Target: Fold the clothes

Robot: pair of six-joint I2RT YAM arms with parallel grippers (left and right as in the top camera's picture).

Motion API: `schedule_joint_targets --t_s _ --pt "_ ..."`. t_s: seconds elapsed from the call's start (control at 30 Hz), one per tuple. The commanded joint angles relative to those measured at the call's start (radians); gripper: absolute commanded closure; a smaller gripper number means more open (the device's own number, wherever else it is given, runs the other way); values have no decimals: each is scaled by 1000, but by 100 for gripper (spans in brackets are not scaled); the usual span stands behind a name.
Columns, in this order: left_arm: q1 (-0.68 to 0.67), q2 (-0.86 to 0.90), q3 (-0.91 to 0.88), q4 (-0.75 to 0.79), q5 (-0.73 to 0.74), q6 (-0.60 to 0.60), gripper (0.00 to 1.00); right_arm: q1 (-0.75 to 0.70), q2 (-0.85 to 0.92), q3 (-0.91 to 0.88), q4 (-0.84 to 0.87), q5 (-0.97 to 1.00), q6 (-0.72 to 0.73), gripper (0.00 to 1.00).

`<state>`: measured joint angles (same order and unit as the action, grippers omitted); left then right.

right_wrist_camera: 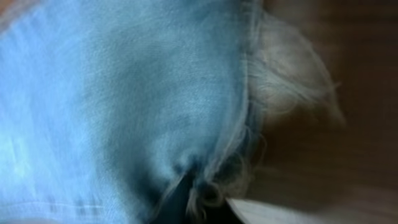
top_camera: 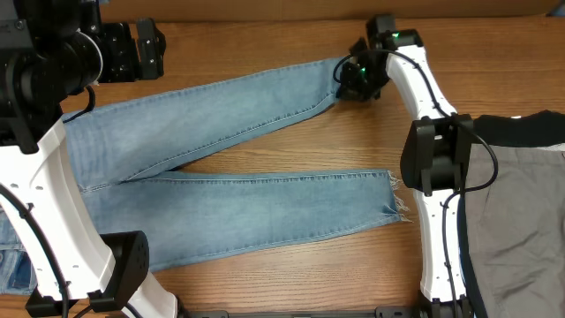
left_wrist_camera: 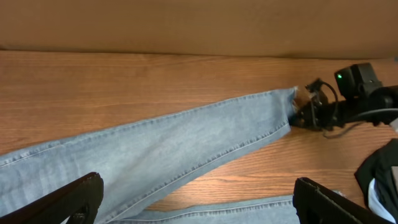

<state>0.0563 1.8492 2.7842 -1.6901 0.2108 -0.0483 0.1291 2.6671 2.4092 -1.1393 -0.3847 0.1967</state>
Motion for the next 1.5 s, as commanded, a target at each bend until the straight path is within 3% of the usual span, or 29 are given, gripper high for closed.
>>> schedule_joint_targets --t_s 0.0,0.1,0.27,0.33,0.43,0.53,0.8,0.93,1.03,1.27,1.47 --pt "-5 -31 13 1 27 26 0 -43 10 -16 148 146 109 96" --pt "-5 -31 13 1 27 25 0 -117 9 14 343 142 206 96" --pt "-5 -31 13 1 50 26 0 -246 8 68 487 -24 277 96" --pt "-5 -31 13 1 48 27 0 -314 2 93 484 -190 275 55" --pt "-4 -31 13 1 37 28 0 -363 -24 102 419 -295 273 43" --pt "-5 -35 13 1 12 32 0 -396 -77 102 321 -354 235 37" --pt "-4 -130 13 1 -160 29 0 -391 -325 102 19 -357 6 32" --pt "-4 -258 -12 1 -378 -62 0 -362 -513 102 -105 -322 -38 32" --pt "2 -327 -80 1 -430 -117 0 -340 -620 102 -143 -304 -47 31" --pt "169 -437 -422 1 -396 -158 0 -272 -836 102 -270 -224 -48 28" --pt "425 -425 -744 5 -212 -93 0 -198 -935 102 -444 -121 -48 23"
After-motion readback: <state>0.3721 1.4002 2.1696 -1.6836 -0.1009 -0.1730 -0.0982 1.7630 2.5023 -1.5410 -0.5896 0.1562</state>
